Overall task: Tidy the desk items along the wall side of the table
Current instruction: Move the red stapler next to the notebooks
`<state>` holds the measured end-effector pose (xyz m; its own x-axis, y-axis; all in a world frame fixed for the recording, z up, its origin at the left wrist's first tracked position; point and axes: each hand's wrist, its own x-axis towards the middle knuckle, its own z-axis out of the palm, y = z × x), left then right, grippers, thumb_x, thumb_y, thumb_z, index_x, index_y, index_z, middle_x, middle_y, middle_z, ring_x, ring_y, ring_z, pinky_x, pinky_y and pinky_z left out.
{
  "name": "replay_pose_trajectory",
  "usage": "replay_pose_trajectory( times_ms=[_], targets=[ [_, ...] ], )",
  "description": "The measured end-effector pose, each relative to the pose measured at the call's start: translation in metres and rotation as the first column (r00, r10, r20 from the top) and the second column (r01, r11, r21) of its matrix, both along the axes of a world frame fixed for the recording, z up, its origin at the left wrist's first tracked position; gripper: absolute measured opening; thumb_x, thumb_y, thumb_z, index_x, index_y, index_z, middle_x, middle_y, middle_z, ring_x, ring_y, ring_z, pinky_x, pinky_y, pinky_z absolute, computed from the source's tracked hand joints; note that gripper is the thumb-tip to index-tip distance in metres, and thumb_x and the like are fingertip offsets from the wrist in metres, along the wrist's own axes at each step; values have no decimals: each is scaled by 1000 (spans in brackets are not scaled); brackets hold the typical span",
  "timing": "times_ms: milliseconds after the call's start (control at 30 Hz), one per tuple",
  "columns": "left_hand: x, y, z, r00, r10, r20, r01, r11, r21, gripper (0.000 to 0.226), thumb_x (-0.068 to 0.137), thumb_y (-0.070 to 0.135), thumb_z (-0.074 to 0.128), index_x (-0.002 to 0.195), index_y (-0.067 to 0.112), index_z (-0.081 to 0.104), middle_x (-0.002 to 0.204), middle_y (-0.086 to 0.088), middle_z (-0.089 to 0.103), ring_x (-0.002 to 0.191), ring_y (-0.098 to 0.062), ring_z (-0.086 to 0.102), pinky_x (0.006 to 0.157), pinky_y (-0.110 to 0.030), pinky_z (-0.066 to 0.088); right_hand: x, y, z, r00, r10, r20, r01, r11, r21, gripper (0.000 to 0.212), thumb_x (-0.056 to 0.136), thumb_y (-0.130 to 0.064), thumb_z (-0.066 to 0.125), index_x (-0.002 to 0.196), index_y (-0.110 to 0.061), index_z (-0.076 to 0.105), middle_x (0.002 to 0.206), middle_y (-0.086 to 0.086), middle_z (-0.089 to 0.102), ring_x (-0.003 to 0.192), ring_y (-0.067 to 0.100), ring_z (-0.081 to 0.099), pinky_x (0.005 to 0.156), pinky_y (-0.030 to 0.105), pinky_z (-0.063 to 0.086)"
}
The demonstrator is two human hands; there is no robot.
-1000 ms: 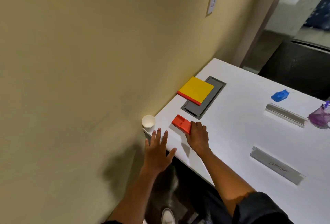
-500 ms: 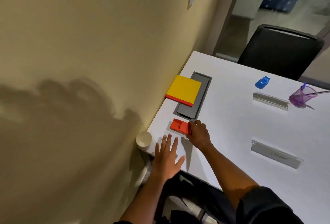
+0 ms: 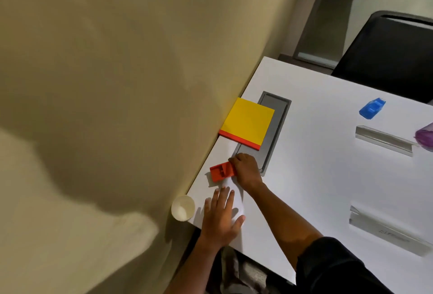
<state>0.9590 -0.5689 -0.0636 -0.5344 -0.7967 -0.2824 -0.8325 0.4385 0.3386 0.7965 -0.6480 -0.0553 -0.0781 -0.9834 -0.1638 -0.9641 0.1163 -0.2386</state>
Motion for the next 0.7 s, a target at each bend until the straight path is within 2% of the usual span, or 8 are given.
replay_pose_trajectory(
  times_ms=[67,100,200,300,367,500,600,700],
  targets=[
    [-4,-6,1,1000,-9,-24,8,999,-46,79,89,73,25,154,28,21,163,3,10,151,-21,9,119,-48,5,0,-18,-3,997,70,-35,-70,998,6,45,93,-25,62,138,-24,52,139,2,53,132,24,43,110,36,32],
    [-7,-10,0,1000,-16,-10,16,999,-44,80,88,75,22,154,28,20,163,2,9,151,-22,9,119,-50,7,1,-28,-5,994,104,-45,-103,994,17,46,93,-25,62,138,-25,51,142,2,51,134,24,40,111,38,30],
    [-18,-23,-5,999,1,33,-1,1000,9,84,86,79,13,155,32,5,163,3,-5,151,-22,-3,120,-51,2,4,-54,-10,977,202,-72,-199,979,48,48,93,-22,62,139,-26,48,148,4,41,141,27,30,117,44,24],
    [-25,-31,-9,999,32,36,-34,998,44,83,86,78,14,154,34,-4,163,3,-12,151,-23,-8,120,-52,1,4,-71,-15,956,276,-98,-273,961,44,57,89,-21,67,141,-26,45,151,7,33,145,30,22,120,46,18],
    [-26,-34,-12,998,42,49,-45,997,63,82,86,78,13,153,36,-11,162,4,-15,150,-24,-10,121,-51,-1,3,-79,-19,941,320,-107,-315,947,64,63,87,-21,70,143,-27,41,152,8,30,143,32,24,119,47,22],
    [-28,-40,-17,996,54,65,-60,993,103,82,86,77,12,152,36,-12,163,1,-12,151,-26,-10,120,-52,-3,4,-86,-25,940,336,-65,-329,939,101,61,86,-19,70,141,-29,44,151,10,32,135,34,34,109,45,35],
    [-29,-43,-19,994,55,98,-68,989,132,82,84,78,7,151,36,-14,163,-1,-11,151,-26,-11,121,-51,-4,8,-88,-27,933,360,-26,-356,930,96,64,84,-16,72,140,-31,46,151,10,31,134,35,34,107,47,37],
    [-31,-44,-19,994,67,83,-79,985,152,82,85,77,11,151,37,-14,163,-1,-9,150,-26,-11,120,-51,-5,12,-88,-28,928,373,-9,-370,924,94,63,85,-17,71,140,-33,45,151,10,31,134,35,34,108,47,37]
  ],
)
